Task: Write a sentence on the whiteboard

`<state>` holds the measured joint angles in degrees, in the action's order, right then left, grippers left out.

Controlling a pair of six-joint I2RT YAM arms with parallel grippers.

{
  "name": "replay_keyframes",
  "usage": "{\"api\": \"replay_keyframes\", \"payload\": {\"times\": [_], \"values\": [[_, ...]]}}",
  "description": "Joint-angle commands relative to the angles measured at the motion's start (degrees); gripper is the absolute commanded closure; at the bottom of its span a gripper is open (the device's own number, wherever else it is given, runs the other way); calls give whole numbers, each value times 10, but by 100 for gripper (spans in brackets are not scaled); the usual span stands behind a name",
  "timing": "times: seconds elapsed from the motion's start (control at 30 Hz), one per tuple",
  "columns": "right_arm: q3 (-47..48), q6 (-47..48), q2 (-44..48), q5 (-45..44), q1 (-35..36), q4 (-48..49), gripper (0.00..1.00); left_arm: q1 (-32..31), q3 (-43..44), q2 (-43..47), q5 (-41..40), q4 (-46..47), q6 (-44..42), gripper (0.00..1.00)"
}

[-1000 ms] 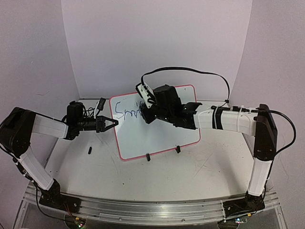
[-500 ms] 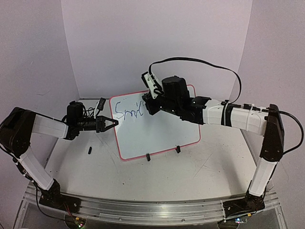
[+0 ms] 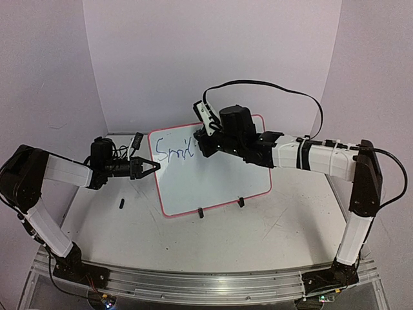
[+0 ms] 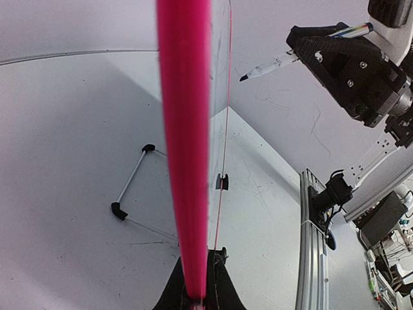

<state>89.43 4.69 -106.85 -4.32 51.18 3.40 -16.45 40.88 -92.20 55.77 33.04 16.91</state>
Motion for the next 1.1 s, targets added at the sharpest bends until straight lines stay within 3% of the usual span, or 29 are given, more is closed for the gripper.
{"api": "replay_keyframes", "payload": {"times": [0.0, 1.07], "values": [[9, -10, -10, 9, 2, 17, 100, 0, 8, -18, -65, -31, -24, 100], [1, -7, -27, -28, 2, 9, 100, 1, 9, -18, -65, -32, -25, 100]]}}
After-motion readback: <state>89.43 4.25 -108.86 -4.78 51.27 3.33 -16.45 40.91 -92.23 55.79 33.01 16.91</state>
